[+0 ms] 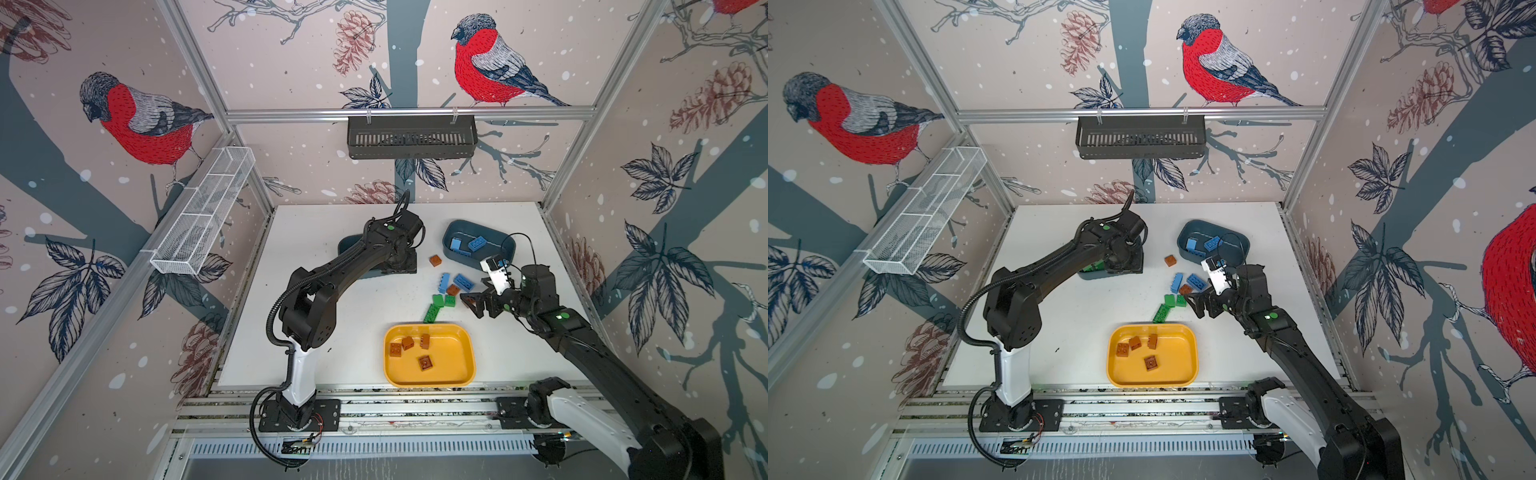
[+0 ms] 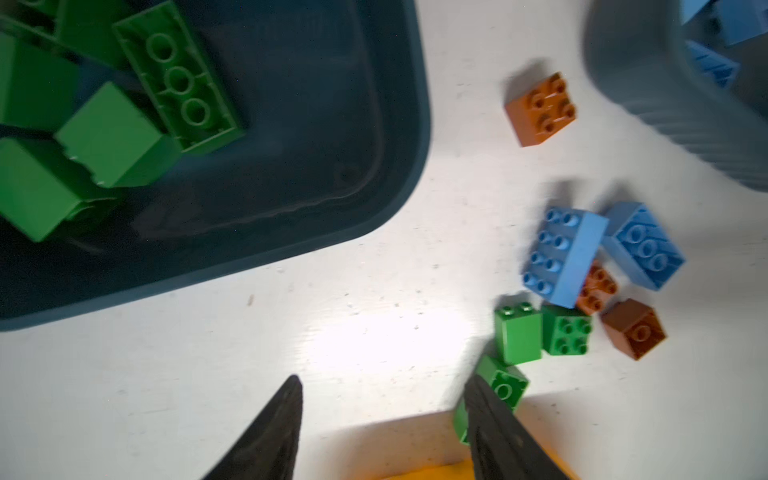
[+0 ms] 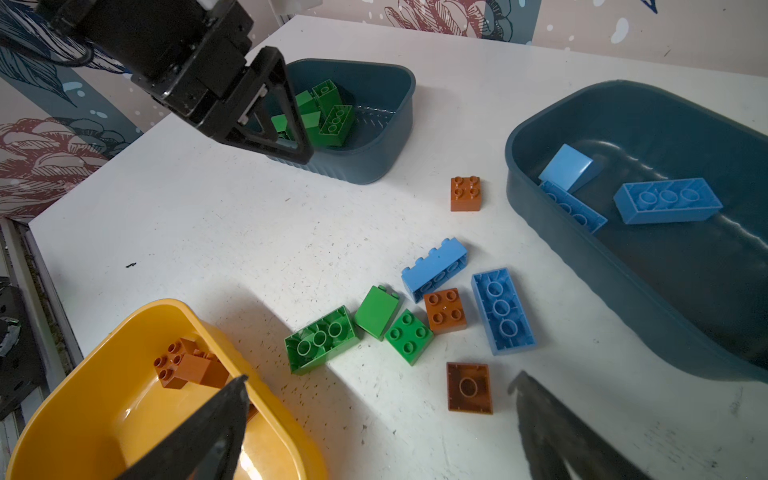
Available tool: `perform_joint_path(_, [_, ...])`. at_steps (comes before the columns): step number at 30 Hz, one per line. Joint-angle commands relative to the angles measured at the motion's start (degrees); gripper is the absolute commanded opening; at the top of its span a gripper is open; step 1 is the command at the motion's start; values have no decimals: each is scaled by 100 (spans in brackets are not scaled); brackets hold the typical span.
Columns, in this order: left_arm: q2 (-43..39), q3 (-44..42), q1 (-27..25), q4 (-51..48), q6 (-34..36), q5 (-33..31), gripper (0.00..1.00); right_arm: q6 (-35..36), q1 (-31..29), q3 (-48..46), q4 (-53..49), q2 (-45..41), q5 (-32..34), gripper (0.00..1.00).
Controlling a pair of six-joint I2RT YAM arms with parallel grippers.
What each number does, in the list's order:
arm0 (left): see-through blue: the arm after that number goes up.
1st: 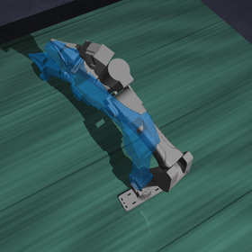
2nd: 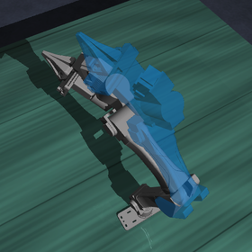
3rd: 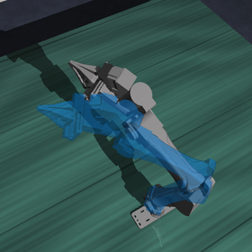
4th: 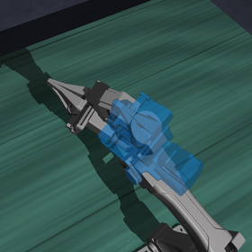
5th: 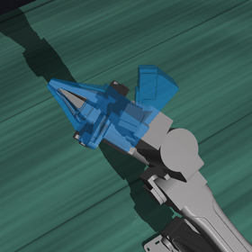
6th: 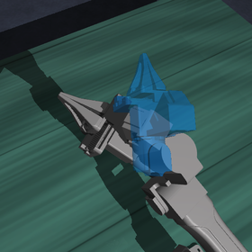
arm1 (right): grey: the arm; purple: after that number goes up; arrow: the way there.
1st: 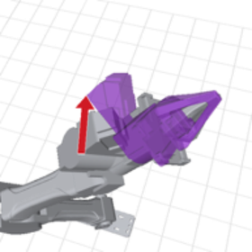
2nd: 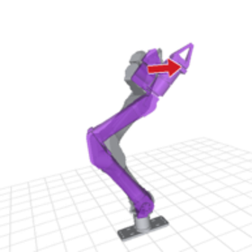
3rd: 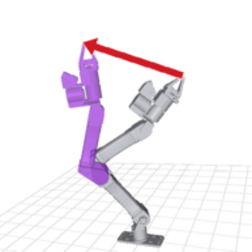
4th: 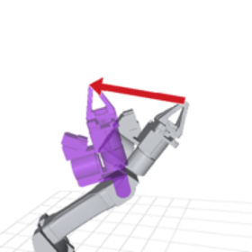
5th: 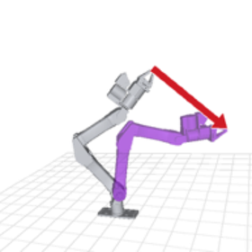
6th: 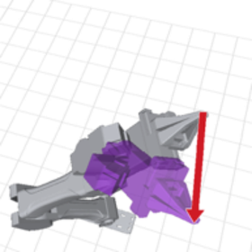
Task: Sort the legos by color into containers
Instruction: 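Return the left gripper to the pile and grasp an orange 2x2 brick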
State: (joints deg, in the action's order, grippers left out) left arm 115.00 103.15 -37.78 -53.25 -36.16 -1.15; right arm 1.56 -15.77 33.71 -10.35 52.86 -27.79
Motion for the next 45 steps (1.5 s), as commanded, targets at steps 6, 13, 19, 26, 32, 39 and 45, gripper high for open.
perform_joint_path(6, [805,849,-286,851,-1177,235,64,-42,13,12,163,-29,109,100])
perform_joint_path(13, [1596,1463,-313,1075,-1526,192,64,-35,99,-14,168,-108,169,99])
perform_joint_path(19, [2173,1919,-327,1304,-1767,43,64,-24,172,-23,135,-128,140,99])
perform_joint_path(26, [2751,2439,-327,1277,-1745,-8,63,2,240,-66,112,-170,123,99])
perform_joint_path(32, [2991,2643,-327,1384,-1545,-195,61,-24,258,-84,147,-162,107,99])
perform_joint_path(39, [3243,2930,-327,1237,-1336,-416,60,-20,261,-102,170,-153,107,99])
perform_joint_path(45, [3421,3169,-327,1078,-1095,-579,58,-20,267,-85,155,-160,107,99])
